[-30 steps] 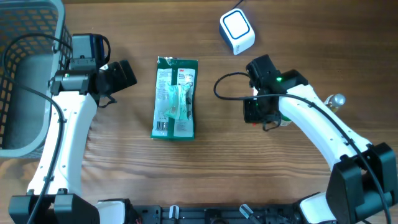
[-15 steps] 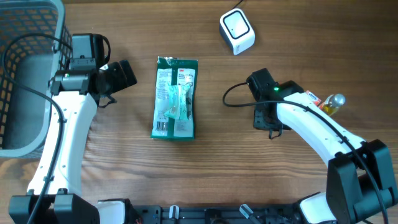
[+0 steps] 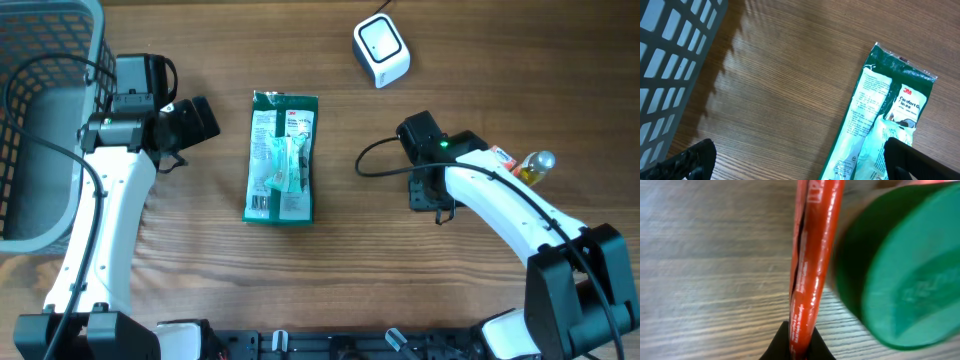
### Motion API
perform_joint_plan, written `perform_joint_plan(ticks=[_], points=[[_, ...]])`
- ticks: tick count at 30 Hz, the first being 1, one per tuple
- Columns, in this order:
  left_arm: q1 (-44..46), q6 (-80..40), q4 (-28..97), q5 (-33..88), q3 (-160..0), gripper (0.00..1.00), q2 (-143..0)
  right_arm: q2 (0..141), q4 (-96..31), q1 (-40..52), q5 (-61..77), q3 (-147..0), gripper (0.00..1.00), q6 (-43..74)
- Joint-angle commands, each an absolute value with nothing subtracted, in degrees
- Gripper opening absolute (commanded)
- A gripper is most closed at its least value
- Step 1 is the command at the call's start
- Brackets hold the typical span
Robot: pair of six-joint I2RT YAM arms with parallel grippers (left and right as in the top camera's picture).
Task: Scan the item barcode
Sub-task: 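Lower the sausage stick beside the jar and open the right gripper, then move the right gripper onto the mint-green wipes pack on the gloves package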
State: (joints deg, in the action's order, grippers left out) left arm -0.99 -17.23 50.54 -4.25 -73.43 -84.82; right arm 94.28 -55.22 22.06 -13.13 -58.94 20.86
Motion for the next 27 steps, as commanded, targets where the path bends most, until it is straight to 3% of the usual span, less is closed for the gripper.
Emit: perform_joint_plan(ticks=[1,9,14,19,23,27], points=[[-1.3,-16.6,50.4,-4.8,-73.1,1.00,-85.2,94.5,-55.2,22.0,-8.9,-57.6,0.15,17.8],[-1.2,-16.6,50.4,-4.8,-73.1,1.00,-85.2,94.5,-52.0,22.0,-8.9,-54.5,0.34,18.1],[-1.3,-16.6,50.4,-4.8,-73.1,1.00,-85.2,94.5,-50.7,22.0,-8.0,-55.7,0.33,18.2],[-1.3,-16.6,50.4,-4.8,-73.1,1.00,-85.2,94.5,-50.4,22.7,7.2,-63.3,0.33,18.2],[-1.3,-16.6,50.4,-4.8,-73.1,1.00,-85.2,94.5,-42.4,25.2,18.6,-65.3,0.33,19.9],[-1.3,-16.6,50.4,-4.8,-73.1,1.00,-85.2,95.0,-29.8,29.5,17.4,-64.6,0.35,27.4]])
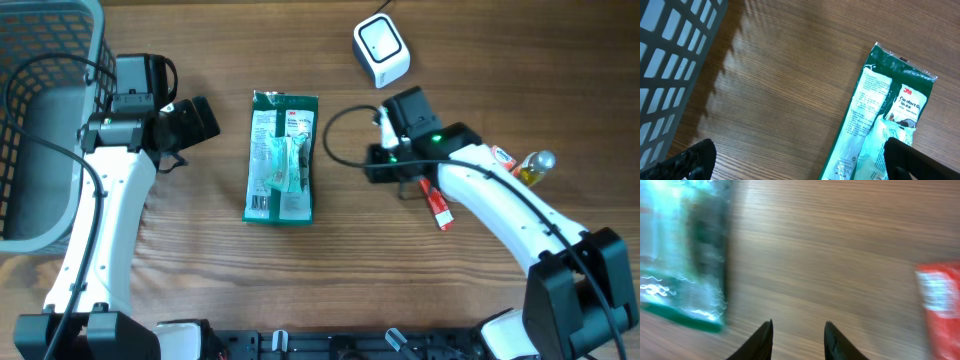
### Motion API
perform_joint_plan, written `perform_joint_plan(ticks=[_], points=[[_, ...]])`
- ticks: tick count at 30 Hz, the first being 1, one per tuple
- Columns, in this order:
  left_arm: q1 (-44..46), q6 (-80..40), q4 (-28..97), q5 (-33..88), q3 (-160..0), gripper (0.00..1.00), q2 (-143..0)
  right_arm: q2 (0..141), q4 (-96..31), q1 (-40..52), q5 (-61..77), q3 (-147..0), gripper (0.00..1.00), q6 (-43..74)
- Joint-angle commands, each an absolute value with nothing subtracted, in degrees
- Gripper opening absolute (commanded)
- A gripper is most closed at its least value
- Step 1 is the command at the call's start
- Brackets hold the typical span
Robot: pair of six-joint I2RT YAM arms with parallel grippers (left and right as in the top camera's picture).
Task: Scan the item barcode
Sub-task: 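Move the right gripper onto the mint-green wipes pack on the gloves package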
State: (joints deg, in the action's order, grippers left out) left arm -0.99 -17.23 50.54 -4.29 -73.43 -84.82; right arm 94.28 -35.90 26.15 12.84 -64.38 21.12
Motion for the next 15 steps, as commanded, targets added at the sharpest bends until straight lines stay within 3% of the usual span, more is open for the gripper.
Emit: perform_joint_plan(ticks=[1,15], points=[[-1.2,-16.6,50.4,-4.8,-73.1,1.00,-85.2,95.3,-26.8,30.6,16.3,-64.2,0.36,27.8],[-1.3,-16.3,47.7,-6.0,-73.3,1.00,-84.9,107.6,-2.7,35.0,13.0,-63.3,0.44,34.6]])
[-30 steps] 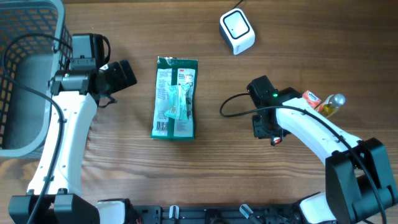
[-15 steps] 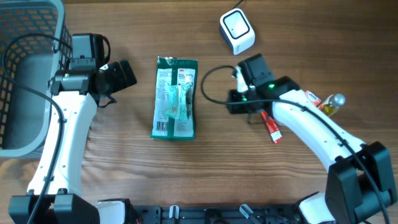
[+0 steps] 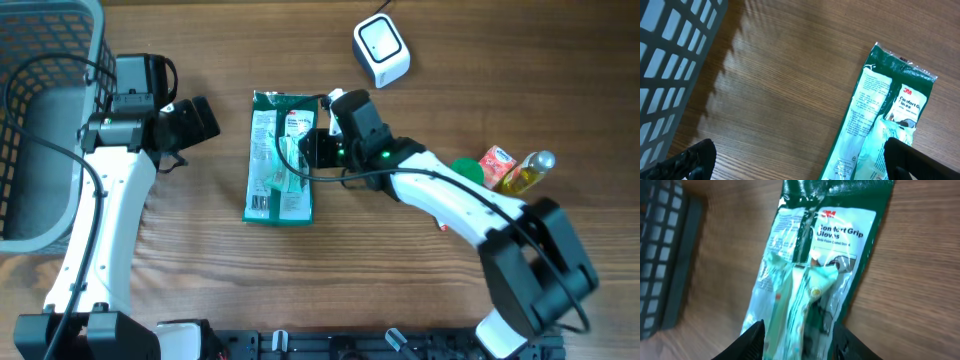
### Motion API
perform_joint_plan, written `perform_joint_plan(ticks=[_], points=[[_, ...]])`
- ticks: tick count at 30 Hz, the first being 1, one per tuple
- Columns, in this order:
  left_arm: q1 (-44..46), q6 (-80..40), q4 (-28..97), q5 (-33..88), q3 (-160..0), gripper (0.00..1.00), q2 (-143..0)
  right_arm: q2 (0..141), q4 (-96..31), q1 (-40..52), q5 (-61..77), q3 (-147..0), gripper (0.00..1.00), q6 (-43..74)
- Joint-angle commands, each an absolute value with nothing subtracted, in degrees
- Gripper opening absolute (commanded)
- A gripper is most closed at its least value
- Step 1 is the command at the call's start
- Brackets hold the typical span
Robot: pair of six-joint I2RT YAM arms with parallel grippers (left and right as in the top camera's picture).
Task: Scan the item barcode
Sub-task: 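Move the right gripper onto the mint-green wipes pack on the gloves package, then pin the gloves package with the left gripper while right grips the wipes pack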
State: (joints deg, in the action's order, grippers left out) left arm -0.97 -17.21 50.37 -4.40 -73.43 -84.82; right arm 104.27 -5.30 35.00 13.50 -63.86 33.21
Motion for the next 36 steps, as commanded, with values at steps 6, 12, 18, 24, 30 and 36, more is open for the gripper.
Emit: perform_joint_plan(ticks=[6,12,18,24,30,36], points=[[-1.3,-17.0,45.9,-5.5,-73.5,1.00,-84.5,109.7,0.1,34.9,13.0,-63.3,0.44,34.2],[-1.2,-18.9,41.8,1.6,-73.5,1.00,-84.5,110.4,3.9,34.6,14.2,-63.3,0.43,34.0],[0.6,-18.9,45.5,10.7,-70.9,0.69,-86.7,110.4,3.8,33.6,18.6,-63.3,0.50,33.0],[4.4,-18.9,45.9,10.9,-65.9,0.45,-89.7,110.5,3.0,31.6,21.9,-63.3,0.50,33.0],[7.6,-20.7,46.0,13.1,-65.4,0.26,-90.3,111.0,2.8,31.2,27.7,-63.3,0.45,33.1],[12.4,-21.7,45.7,13.0,-63.3,0.39,-93.6,113.9,2.8,31.3,30.7,-63.3,0.34,33.8]])
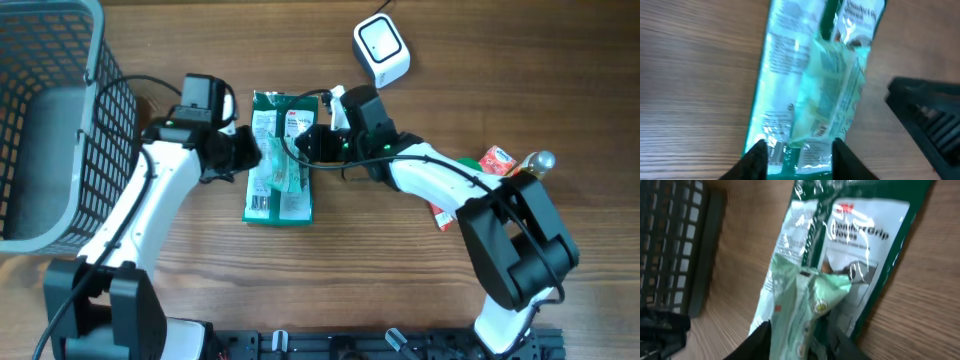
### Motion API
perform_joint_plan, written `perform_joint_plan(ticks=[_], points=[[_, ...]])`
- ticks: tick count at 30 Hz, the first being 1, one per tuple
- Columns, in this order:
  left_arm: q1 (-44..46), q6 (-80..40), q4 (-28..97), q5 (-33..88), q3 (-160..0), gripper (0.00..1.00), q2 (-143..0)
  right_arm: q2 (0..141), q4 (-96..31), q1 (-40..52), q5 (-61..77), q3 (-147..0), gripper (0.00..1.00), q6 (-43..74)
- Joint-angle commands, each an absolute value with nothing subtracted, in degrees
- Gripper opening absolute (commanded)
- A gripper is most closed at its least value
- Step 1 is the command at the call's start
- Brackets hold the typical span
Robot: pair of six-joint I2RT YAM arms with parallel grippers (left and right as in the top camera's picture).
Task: Scan the item barcode
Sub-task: 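Pin the gloves package with the left gripper while right grips the wipes pack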
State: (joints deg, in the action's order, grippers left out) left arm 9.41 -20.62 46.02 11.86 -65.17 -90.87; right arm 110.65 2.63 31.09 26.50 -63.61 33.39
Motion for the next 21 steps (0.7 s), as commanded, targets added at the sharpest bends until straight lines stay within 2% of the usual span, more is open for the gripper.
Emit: perform_joint_plan(ticks=[1,9,15,21], points=[[13.1,-21.6,45.5,13.0,-63.2,0.39,-94.3,114.5,3.1,31.3,31.4,-63.3,0.34,34.4],[14.4,-21.5,43.9,10.8,-62.9,0.38,-99.5,116.3,4.0,31.3,33.1,-63.3,0.35,34.9],[14.4,-21.5,43.1,10.4,-62.9,0.33,-102.6,116.8,4.5,31.3,33.1,-63.3,0.42,34.9],[14.4,-21.5,42.6,10.4,-62.9,0.29,-103.4,118.7,8.2,32.1,33.1,-63.3,0.42,35.0]])
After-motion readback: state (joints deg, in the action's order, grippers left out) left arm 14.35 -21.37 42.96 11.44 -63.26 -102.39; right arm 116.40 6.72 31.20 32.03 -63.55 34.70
